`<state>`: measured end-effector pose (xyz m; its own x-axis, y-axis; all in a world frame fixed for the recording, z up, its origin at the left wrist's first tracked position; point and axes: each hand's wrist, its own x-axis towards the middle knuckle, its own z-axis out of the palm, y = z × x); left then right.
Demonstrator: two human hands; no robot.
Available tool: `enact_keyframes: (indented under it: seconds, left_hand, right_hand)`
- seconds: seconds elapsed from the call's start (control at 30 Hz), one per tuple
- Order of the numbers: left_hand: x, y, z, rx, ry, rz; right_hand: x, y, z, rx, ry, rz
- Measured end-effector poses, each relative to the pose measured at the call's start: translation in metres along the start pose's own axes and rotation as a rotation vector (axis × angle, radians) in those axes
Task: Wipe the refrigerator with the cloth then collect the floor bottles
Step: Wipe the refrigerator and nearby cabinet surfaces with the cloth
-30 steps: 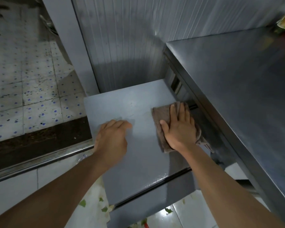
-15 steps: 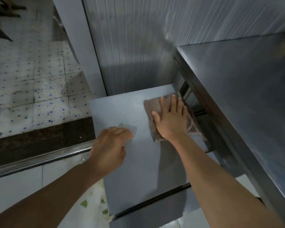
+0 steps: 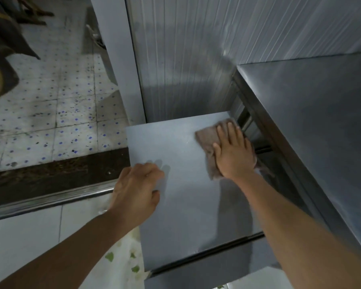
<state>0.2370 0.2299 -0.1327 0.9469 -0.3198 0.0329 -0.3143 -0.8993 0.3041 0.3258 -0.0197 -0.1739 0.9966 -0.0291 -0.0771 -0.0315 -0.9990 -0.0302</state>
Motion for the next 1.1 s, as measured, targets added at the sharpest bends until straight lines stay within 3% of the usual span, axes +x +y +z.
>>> enact_keyframes:
  seconds: [0.1, 0.27, 0.43, 0.57, 0.8, 1.1]
  left_hand:
    - [0.001, -0.005, 0.001, 0.043, -0.01, 0.016]
    - [0.001, -0.004, 0.0, 0.063, 0.003, 0.025]
    - [0.009, -0.013, 0.001, 0.082, 0.001, -0.018]
    - [0.012, -0.021, 0.004, 0.059, -0.001, -0.027]
    - [0.007, -0.021, 0.01, 0.015, 0.066, -0.003]
    - [0.006, -0.02, 0.008, -0.011, 0.001, -0.056]
  right_hand:
    - [0.009, -0.033, 0.003, 0.016, -0.022, 0.017]
    - [-0.038, -0.048, 0.007, 0.048, -0.055, -0.385]
    - [0.008, 0.017, 0.001, 0.002, 0.018, -0.127]
    - [0.06, 0.022, 0.006, 0.106, 0.014, -0.03]
    - [0.09, 0.016, 0.004, 0.074, -0.018, -0.081]
    - [0.042, 0.018, 0.005, 0.015, 0.052, -0.204]
